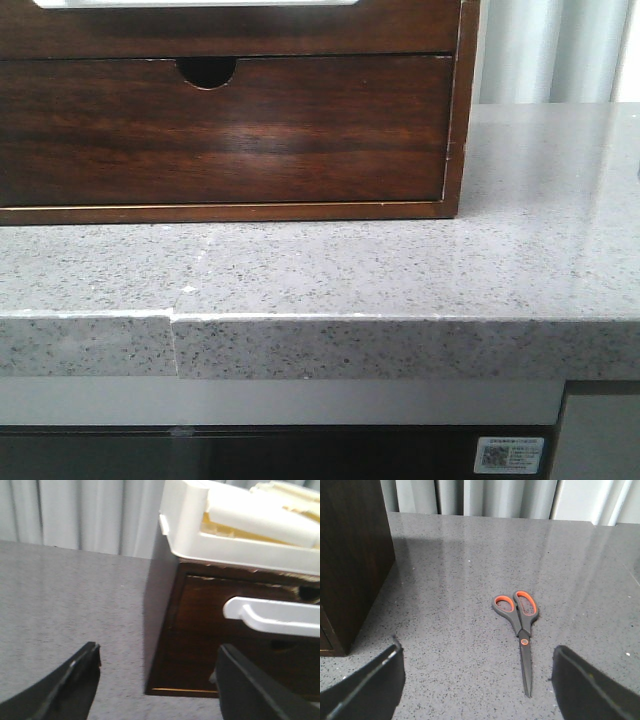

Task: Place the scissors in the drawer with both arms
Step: 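Lower the left gripper around the white drawer handle and grasp it, then pull the drawer open toward the robot with the left gripper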

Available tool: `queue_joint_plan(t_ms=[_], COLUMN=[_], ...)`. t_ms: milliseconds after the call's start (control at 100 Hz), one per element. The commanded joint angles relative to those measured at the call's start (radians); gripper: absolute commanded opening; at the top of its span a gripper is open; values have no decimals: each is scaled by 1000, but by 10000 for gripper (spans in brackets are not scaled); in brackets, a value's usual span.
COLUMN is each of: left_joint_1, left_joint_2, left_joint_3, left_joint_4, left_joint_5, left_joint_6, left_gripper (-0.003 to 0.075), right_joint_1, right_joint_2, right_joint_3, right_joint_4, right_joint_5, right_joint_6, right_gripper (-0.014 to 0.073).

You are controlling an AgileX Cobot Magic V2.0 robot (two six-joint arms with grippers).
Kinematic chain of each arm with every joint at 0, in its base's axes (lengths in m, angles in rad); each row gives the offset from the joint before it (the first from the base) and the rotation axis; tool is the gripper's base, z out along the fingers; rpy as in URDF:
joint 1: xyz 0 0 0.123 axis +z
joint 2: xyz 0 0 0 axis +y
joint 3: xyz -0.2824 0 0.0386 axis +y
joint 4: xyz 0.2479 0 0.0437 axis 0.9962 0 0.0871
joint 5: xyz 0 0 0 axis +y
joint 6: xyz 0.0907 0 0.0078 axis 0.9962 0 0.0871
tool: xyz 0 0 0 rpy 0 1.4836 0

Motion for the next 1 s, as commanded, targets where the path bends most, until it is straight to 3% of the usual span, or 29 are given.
queue_joint_plan(t_ms=[0,240,530,650,800,990], left_joint_1=[0,0,0,0,0,0], left_joint_2=[39,174,382,460,559,684], left_joint_3=[-7,52,50,50,48,8], left_joint_4=[-209,-579,-1233,-1439,-1588,-1588], left_joint_5=[-117,-128,-62,-4,112,242], left_joint_6=[-12,71,595,775,912,937], left_gripper=[431,433,433,433,433,433], right_joint_1=[-4,-4,-4,-4,-4,-4], right_joint_2=[14,14,14,14,14,14], right_joint_3=[-34,-34,-34,-34,-34,-34], right_joint_4=[-11,23,54,57,58,58], right_joint_5=[-77,-79,-108,-128,-132,-132], right_joint_6=[-8,-8,-8,-8,-8,-8], right_gripper=[545,545,545,545,545,545])
